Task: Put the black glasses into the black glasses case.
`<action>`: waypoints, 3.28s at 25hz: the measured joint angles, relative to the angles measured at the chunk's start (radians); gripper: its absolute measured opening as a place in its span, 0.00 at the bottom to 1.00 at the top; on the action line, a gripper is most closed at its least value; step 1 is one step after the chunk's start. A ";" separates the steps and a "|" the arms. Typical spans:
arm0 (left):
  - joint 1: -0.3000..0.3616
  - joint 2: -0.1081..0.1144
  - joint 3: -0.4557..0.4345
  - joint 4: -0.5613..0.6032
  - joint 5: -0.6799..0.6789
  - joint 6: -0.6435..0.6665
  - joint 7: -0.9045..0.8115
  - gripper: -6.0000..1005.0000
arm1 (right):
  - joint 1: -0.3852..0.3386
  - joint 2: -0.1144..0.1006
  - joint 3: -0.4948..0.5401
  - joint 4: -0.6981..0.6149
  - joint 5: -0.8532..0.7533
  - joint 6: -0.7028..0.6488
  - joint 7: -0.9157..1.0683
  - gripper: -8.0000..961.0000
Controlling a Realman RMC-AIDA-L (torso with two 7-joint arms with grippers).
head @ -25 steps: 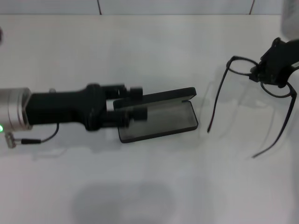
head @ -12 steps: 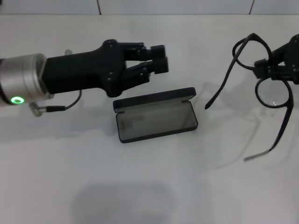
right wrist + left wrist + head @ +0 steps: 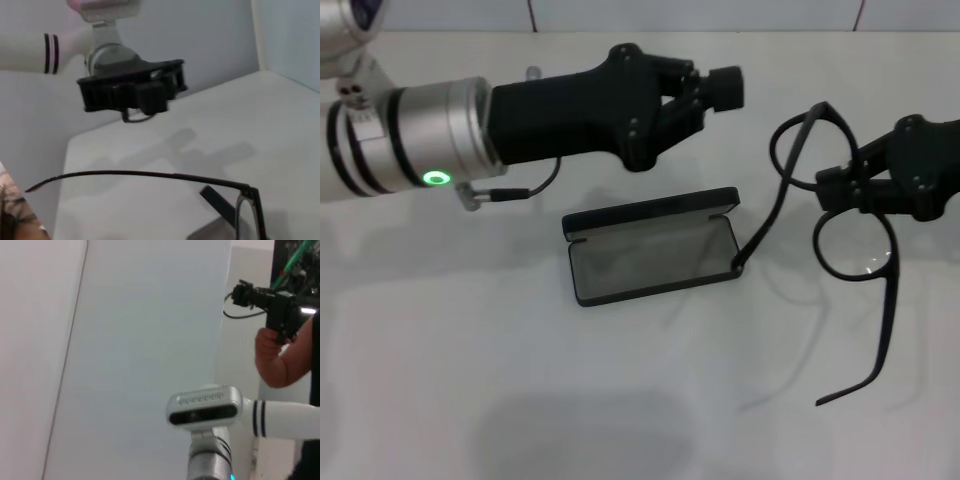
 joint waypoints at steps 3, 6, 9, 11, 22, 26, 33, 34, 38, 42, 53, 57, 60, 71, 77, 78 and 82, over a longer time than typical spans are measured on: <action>-0.004 -0.016 -0.001 -0.008 -0.025 -0.023 0.017 0.04 | 0.030 0.001 0.000 0.061 0.003 0.005 0.013 0.13; -0.012 -0.018 0.006 -0.031 -0.043 -0.029 0.035 0.03 | 0.053 -0.001 0.001 0.107 0.006 0.009 0.014 0.13; -0.027 -0.018 0.007 -0.061 -0.047 -0.032 0.052 0.03 | 0.059 0.001 0.001 0.115 0.011 0.010 0.014 0.13; -0.036 -0.018 0.007 -0.070 -0.044 -0.035 0.059 0.03 | 0.065 0.002 0.002 0.118 0.013 0.010 0.015 0.13; -0.053 -0.019 0.047 -0.091 -0.050 -0.065 0.078 0.03 | 0.076 0.003 0.009 0.136 0.067 0.000 0.013 0.13; -0.062 -0.021 0.047 -0.108 -0.051 -0.065 0.090 0.03 | 0.080 0.003 0.009 0.154 0.090 0.001 0.012 0.13; -0.070 -0.022 0.047 -0.130 -0.053 -0.065 0.114 0.03 | 0.084 0.003 0.009 0.161 0.119 0.000 0.011 0.13; -0.070 -0.022 0.047 -0.132 -0.053 -0.065 0.118 0.03 | 0.084 0.003 0.009 0.162 0.120 0.000 0.011 0.13; -0.070 -0.024 0.047 -0.134 -0.055 -0.064 0.118 0.03 | 0.084 0.002 0.009 0.172 0.125 0.000 0.010 0.13; -0.061 -0.024 0.046 -0.134 -0.090 -0.052 0.123 0.03 | 0.075 0.000 0.009 0.174 0.126 0.006 0.008 0.13; 0.036 -0.014 0.041 -0.114 -0.243 0.055 0.135 0.03 | 0.025 -0.022 0.211 0.215 0.135 0.135 0.026 0.13; 0.069 -0.014 0.046 -0.112 -0.228 0.052 0.141 0.03 | 0.004 -0.033 0.407 0.303 0.186 0.241 0.052 0.13; 0.070 -0.013 0.046 -0.113 -0.191 0.052 0.141 0.03 | -0.020 -0.028 0.461 0.346 0.285 0.280 0.054 0.13; -0.046 -0.021 0.049 -0.196 -0.025 -0.052 0.145 0.03 | 0.009 0.044 0.380 0.379 0.402 0.260 0.074 0.13; -0.072 -0.023 0.049 -0.201 -0.030 -0.104 0.142 0.03 | 0.024 0.050 0.305 0.392 0.403 0.241 0.078 0.13; -0.072 -0.023 0.049 -0.201 -0.030 -0.104 0.142 0.03 | 0.024 0.050 0.293 0.392 0.403 0.241 0.079 0.13; -0.081 -0.024 0.049 -0.200 -0.030 -0.115 0.140 0.03 | 0.027 0.049 0.254 0.393 0.400 0.241 0.079 0.13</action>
